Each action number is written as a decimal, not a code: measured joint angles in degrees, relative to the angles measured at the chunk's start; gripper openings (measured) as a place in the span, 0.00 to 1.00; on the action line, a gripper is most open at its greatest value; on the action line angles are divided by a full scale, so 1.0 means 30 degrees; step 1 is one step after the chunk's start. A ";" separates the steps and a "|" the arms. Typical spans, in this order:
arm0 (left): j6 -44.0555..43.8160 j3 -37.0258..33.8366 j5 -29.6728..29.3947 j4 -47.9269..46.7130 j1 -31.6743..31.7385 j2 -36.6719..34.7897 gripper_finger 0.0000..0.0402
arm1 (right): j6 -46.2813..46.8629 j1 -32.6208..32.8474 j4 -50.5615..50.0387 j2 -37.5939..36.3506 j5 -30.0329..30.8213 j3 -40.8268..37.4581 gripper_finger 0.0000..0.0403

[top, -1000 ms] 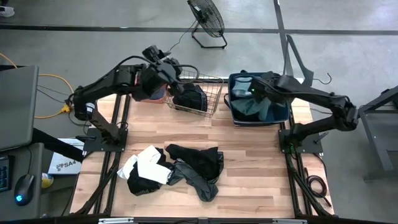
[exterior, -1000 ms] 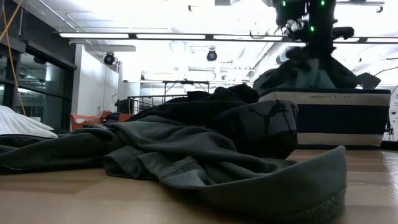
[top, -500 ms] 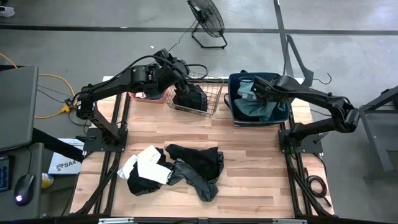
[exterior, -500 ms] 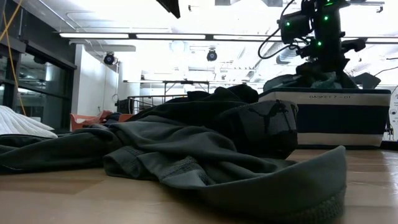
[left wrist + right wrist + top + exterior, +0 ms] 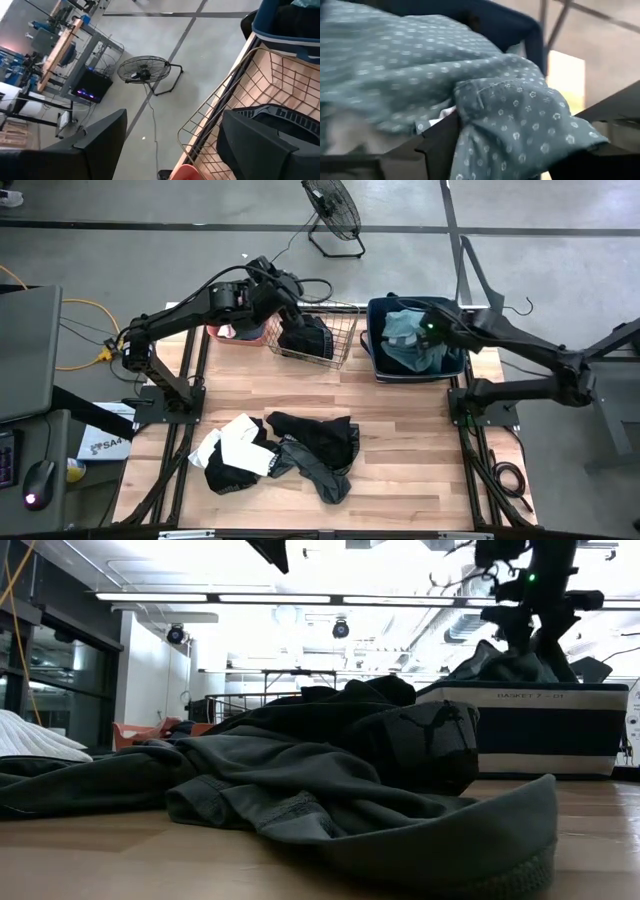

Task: Pick & Place Cloths
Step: Put the light blue shirt into the blue laundry organizer

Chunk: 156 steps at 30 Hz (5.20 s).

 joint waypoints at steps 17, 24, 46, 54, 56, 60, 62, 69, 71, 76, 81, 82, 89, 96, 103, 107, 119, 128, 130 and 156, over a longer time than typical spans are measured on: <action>-0.0123 0.0000 0.0149 -0.0057 0.0095 0.0000 0.80 | 0.2163 0.3602 0.0019 -0.1903 -0.2386 0.0004 0.60; -0.0109 0.0000 0.0153 -0.0101 0.0095 0.0000 0.80 | 0.3380 0.5159 -0.0005 -0.1899 -0.0013 0.0004 0.60; 0.0073 0.0000 0.0040 -0.0170 0.0095 0.0000 0.80 | 0.3123 0.6004 -0.0404 -0.1809 0.0239 0.0004 0.12; 0.0070 0.0000 0.0007 -0.0187 0.0095 0.0000 0.80 | 0.4642 0.6004 -0.2662 -0.1805 -0.1472 0.0004 0.03; 0.0069 0.0000 0.0003 -0.0191 0.0098 0.0000 0.80 | 0.5142 0.6004 -0.3517 -0.1809 -0.2024 0.0004 0.05; 0.0035 0.0000 -0.0004 -0.0470 0.0095 0.0000 0.80 | 0.6099 0.6004 -0.5173 -0.1802 -0.3776 0.0004 0.07; -0.0086 0.0000 -0.0004 -0.0737 0.0095 0.0000 0.80 | 0.6757 0.6004 -0.5608 -0.1802 -0.4354 0.0004 0.07; -0.0492 0.0000 0.0003 -0.1543 0.0095 0.0000 0.80 | 0.6938 0.6091 -0.5228 -0.1450 -0.4695 0.0004 0.02; -0.0520 0.0000 -0.0004 -0.1766 0.0097 0.0000 0.80 | 0.6405 0.6357 -0.4856 -0.1309 -0.5011 0.0004 0.01; -0.0575 0.0000 0.0003 -0.1879 0.0102 0.0000 0.80 | 0.6121 0.7158 -0.5222 -0.1010 -0.4904 0.0004 0.05; -0.0582 0.0000 0.0002 -0.1896 0.0095 0.0000 0.80 | 0.6034 0.8032 -0.5603 -0.0812 -0.5219 0.0004 0.19; -0.0582 0.0000 0.0003 -0.1910 0.0095 0.0000 0.80 | 0.6041 0.8177 -0.5625 -0.0797 -0.5524 0.0004 0.22; -0.0626 0.0000 0.0003 -0.1961 0.0098 0.0000 0.80 | 0.8348 0.9117 -0.5626 -0.0870 -0.2772 0.0004 0.34; -0.0767 0.0000 0.0003 -0.2207 0.0095 0.0000 0.80 | 1.1472 0.9407 -0.5639 -0.1202 0.1062 -0.0008 0.21; -0.0990 0.0000 0.0006 -0.2207 0.0098 0.0000 0.80 | 1.2665 0.8524 -0.5659 -0.0611 0.1398 -0.1699 0.02; -0.1003 0.0000 0.0011 -0.2212 0.0095 0.0000 0.80 | 1.3553 0.7851 -0.4152 -0.0410 0.0621 -0.3993 0.01; -0.1712 0.0022 0.0048 -0.3589 0.0103 0.0000 0.80 | 0.5186 0.3572 0.7015 0.0296 -0.0266 -0.6749 0.01; -0.3542 0.0022 0.2122 -0.7049 0.0091 0.0000 0.80 | 0.1473 0.3061 0.9171 0.0244 -0.0616 -0.6742 0.04; -0.3562 0.0022 0.2821 -0.6962 0.0088 0.0000 0.80 | 0.1052 0.3061 0.9052 0.0079 -0.0642 -0.6735 0.09; -0.0194 -1.4161 1.5038 0.4356 -0.0314 -0.1523 0.80 | -0.2031 0.3233 0.9772 -0.5954 -0.3355 -0.6728 0.64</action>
